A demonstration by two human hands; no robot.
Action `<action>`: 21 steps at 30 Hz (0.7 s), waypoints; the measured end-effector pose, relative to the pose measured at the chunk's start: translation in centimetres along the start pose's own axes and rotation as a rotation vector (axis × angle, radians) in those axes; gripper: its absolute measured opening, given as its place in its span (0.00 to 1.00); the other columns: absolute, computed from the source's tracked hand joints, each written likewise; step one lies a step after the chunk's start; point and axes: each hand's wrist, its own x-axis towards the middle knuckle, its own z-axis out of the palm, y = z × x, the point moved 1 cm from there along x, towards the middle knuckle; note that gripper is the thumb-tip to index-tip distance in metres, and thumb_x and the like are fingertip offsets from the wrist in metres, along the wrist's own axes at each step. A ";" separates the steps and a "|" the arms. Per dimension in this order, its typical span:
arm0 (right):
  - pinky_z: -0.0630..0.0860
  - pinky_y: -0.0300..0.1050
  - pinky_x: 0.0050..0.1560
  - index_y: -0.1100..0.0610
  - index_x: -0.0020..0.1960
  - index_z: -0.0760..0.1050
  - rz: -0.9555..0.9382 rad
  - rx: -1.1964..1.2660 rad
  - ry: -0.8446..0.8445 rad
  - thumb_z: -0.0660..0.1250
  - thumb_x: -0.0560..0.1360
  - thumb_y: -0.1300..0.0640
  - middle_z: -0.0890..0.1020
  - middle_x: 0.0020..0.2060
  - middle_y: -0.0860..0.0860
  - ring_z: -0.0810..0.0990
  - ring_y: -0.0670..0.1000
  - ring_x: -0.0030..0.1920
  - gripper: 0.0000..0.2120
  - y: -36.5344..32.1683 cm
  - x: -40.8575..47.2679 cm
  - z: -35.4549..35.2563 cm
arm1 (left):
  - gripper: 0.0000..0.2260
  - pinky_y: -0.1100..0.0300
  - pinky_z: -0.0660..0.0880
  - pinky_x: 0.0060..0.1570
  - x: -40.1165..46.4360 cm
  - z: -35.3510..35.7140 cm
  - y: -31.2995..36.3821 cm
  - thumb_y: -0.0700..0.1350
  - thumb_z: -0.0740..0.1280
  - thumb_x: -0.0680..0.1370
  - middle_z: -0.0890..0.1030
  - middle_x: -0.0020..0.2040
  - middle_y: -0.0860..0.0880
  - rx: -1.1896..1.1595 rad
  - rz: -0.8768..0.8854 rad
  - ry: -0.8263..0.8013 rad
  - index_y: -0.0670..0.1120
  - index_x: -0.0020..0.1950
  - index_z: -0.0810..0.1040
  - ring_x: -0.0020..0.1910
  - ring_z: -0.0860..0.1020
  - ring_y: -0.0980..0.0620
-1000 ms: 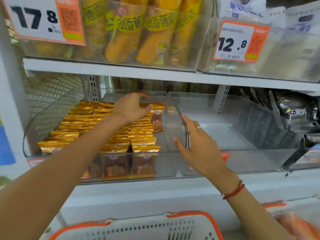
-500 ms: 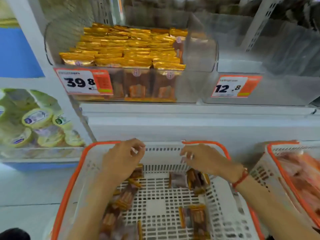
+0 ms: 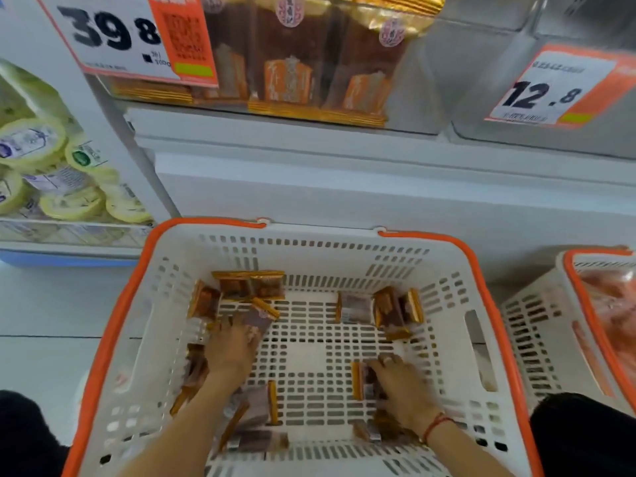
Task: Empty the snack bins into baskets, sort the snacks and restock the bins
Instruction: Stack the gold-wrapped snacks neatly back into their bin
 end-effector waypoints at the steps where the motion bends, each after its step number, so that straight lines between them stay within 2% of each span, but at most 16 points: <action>1: 0.68 0.49 0.66 0.49 0.74 0.60 0.008 0.063 0.027 0.70 0.74 0.54 0.67 0.70 0.53 0.67 0.55 0.69 0.32 0.3 0.1 0.0 | 0.21 0.53 0.71 0.59 0.1 -0.1 0.3 0.55 0.60 0.81 0.72 0.68 0.45 0.029 -0.006 -0.009 0.47 0.71 0.68 0.67 0.70 0.44; 4: 0.74 0.46 0.59 0.54 0.74 0.63 0.070 0.317 0.044 0.69 0.74 0.57 0.75 0.65 0.54 0.75 0.54 0.63 0.31 1.5 0.0 -1.1 | 0.17 0.52 0.73 0.54 -0.1 0.1 0.8 0.53 0.61 0.81 0.72 0.66 0.45 -0.007 0.033 -0.038 0.48 0.67 0.72 0.63 0.72 0.44; 5: 0.74 0.44 0.55 0.55 0.72 0.66 0.072 0.345 0.048 0.69 0.74 0.58 0.78 0.61 0.54 0.77 0.54 0.60 0.28 2.0 -0.1 -1.9 | 0.16 0.52 0.74 0.52 -0.4 0.0 1.1 0.52 0.61 0.81 0.72 0.65 0.45 -0.041 0.032 -0.044 0.47 0.66 0.72 0.61 0.74 0.44; 7: 0.74 0.44 0.50 0.59 0.60 0.77 0.060 0.385 0.045 0.69 0.73 0.58 0.82 0.51 0.53 0.80 0.54 0.56 0.16 2.7 -0.5 -3.8 | 0.15 0.53 0.73 0.47 -0.8 -0.6 1.7 0.52 0.61 0.81 0.75 0.60 0.45 -0.155 -0.038 -0.032 0.45 0.62 0.73 0.57 0.77 0.43; 8: 0.73 0.43 0.49 0.60 0.56 0.79 0.050 0.444 0.036 0.70 0.74 0.58 0.82 0.48 0.53 0.80 0.53 0.54 0.12 2.9 -0.8 -5.0 | 0.14 0.54 0.72 0.45 -1.0 -1.2 2.1 0.53 0.61 0.81 0.77 0.55 0.45 -0.245 -0.077 -0.051 0.45 0.59 0.73 0.54 0.78 0.43; 10: 0.74 0.36 0.47 0.62 0.52 0.80 0.019 0.655 0.027 0.69 0.75 0.62 0.81 0.48 0.54 0.81 0.49 0.52 0.07 2.8 -1.3 -7.5 | 0.12 0.56 0.71 0.41 -1.0 -2.8 3.1 0.51 0.63 0.81 0.79 0.48 0.46 -0.569 -0.131 -0.167 0.44 0.56 0.73 0.46 0.79 0.46; 12: 0.74 0.30 0.42 0.60 0.51 0.80 0.018 0.903 0.057 0.68 0.76 0.64 0.82 0.46 0.53 0.81 0.47 0.48 0.05 2.2 -2.0 -10.5 | 0.07 0.57 0.72 0.40 -1.2 -4.9 4.6 0.46 0.65 0.80 0.81 0.47 0.45 -0.991 -0.216 -0.326 0.44 0.55 0.76 0.42 0.78 0.50; 13: 0.74 0.29 0.41 0.60 0.52 0.80 0.030 1.005 0.116 0.69 0.76 0.63 0.82 0.45 0.51 0.81 0.47 0.47 0.06 1.7 -2.2 -12.0 | 0.05 0.57 0.73 0.39 -1.7 -6.2 5.4 0.44 0.66 0.80 0.81 0.46 0.46 -1.106 -0.243 -0.390 0.45 0.54 0.76 0.41 0.78 0.50; 15: 0.76 0.31 0.43 0.58 0.52 0.81 0.039 1.172 0.300 0.70 0.75 0.62 0.83 0.44 0.47 0.82 0.45 0.46 0.06 0.5 -2.7 -14.7 | 0.03 0.58 0.73 0.37 -2.7 -7.9 6.7 0.42 0.66 0.80 0.80 0.46 0.46 -1.185 -0.247 -0.449 0.45 0.53 0.74 0.42 0.78 0.51; 17: 0.78 0.39 0.47 0.56 0.51 0.81 0.043 1.368 0.415 0.71 0.75 0.59 0.85 0.44 0.50 0.84 0.48 0.46 0.05 -1.1 -3.1 -16.7 | 0.10 0.56 0.74 0.39 -3.1 -8.5 7.7 0.40 0.66 0.80 0.79 0.52 0.44 -1.225 -0.220 -0.430 0.43 0.60 0.71 0.44 0.78 0.49; 19: 0.79 0.45 0.47 0.60 0.52 0.80 0.020 1.694 0.379 0.72 0.74 0.59 0.85 0.46 0.55 0.85 0.52 0.46 0.08 -3.0 -3.6 -17.7 | 0.16 0.54 0.76 0.43 -3.5 -8.8 8.4 0.40 0.65 0.80 0.78 0.57 0.43 -1.280 -0.147 -0.337 0.45 0.66 0.67 0.48 0.79 0.47; 21: 0.80 0.52 0.51 0.63 0.54 0.76 0.007 1.955 0.314 0.72 0.74 0.61 0.84 0.51 0.60 0.84 0.56 0.48 0.11 -5.3 -3.6 -17.6 | 0.12 0.53 0.77 0.48 -4.4 -9.3 9.0 0.44 0.63 0.82 0.79 0.57 0.45 -1.405 -0.087 -0.288 0.50 0.65 0.67 0.50 0.79 0.46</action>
